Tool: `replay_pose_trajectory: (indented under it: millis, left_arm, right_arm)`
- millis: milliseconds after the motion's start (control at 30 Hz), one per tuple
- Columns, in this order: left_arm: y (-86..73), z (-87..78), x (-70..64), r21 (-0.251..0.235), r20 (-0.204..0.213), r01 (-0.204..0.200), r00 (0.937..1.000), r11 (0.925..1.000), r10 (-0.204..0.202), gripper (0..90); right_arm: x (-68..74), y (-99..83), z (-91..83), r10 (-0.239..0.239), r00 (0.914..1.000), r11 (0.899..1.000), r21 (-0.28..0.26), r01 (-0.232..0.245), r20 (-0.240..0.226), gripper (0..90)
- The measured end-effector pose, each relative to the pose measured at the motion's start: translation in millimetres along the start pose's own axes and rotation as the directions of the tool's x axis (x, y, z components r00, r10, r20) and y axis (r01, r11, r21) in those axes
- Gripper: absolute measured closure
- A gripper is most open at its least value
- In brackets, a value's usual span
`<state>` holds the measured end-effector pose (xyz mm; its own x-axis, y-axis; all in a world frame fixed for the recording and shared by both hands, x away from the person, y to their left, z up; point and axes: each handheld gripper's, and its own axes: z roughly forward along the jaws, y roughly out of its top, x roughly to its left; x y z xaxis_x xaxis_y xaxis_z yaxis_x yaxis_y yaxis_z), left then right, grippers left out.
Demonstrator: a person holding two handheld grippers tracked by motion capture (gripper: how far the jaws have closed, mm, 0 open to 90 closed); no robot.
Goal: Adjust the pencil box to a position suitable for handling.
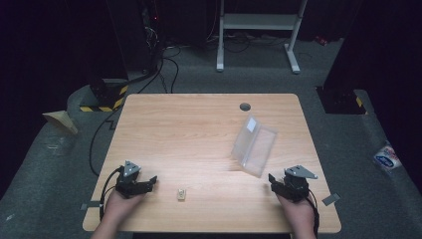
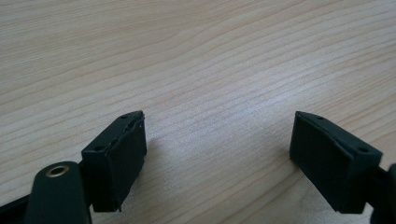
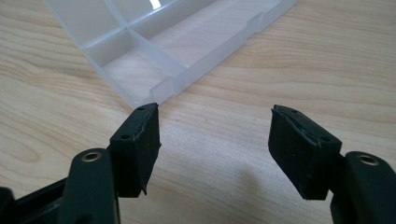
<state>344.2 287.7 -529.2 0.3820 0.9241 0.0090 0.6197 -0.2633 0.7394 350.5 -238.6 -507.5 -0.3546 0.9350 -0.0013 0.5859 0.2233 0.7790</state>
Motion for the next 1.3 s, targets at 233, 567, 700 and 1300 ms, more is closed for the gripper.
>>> replay_pose_trajectory:
  millis: [233,567,700,1300]
  left_arm:
    - [0.1,0.0,0.1,0.002,0.002,-0.001,1.0000,1.0000,0.001,19.1]
    - [0.1,0.1,0.1,0.000,0.002,-0.001,1.0000,1.0000,0.001,19.1]
    - [-0.1,0.0,-0.1,-0.001,0.003,-0.001,1.0000,1.0000,0.001,19.3]
    - [-1.3,-1.5,-1.9,-0.003,0.003,0.003,1.0000,1.0000,-0.003,20.1]
  right_arm:
    - [6.9,5.4,1.3,-0.004,0.9999,1.000,-0.016,0.004,-0.011,35.4]
    - [14.6,12.5,3.1,0.002,0.9997,0.999,-0.033,-0.003,-0.023,40.4]
    - [15.8,17.0,4.8,0.007,0.9997,0.999,-0.044,-0.008,-0.023,42.6]
    - [21.3,24.5,29.5,-0.011,0.9996,1.000,-0.029,0.010,-0.025,49.2]
